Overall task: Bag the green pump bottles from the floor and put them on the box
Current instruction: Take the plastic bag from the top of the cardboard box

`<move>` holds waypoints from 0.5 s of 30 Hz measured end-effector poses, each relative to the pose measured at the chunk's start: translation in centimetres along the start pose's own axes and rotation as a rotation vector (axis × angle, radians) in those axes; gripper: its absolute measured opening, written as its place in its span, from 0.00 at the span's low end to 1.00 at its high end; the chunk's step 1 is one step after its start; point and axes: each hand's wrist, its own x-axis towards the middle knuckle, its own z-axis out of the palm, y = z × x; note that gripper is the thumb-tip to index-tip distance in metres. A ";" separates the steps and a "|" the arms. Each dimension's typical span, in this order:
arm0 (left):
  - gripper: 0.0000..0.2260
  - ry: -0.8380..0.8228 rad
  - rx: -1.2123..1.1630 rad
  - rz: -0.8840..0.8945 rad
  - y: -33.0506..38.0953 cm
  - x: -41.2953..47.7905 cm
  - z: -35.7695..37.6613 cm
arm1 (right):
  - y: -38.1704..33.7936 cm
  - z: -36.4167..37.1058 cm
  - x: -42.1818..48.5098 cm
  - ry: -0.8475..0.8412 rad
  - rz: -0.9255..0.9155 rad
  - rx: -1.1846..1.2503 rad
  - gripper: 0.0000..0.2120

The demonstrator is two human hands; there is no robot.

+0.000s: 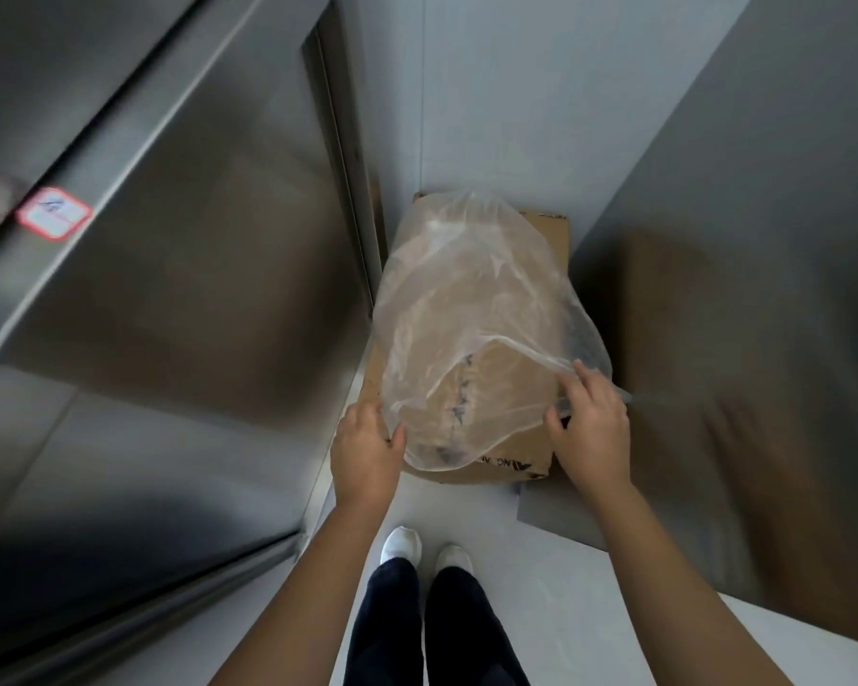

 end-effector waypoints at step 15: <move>0.06 0.138 -0.177 -0.016 -1.0 1.4 2.1 | 3.5 3.0 3.8 0.139 0.126 0.023 0.18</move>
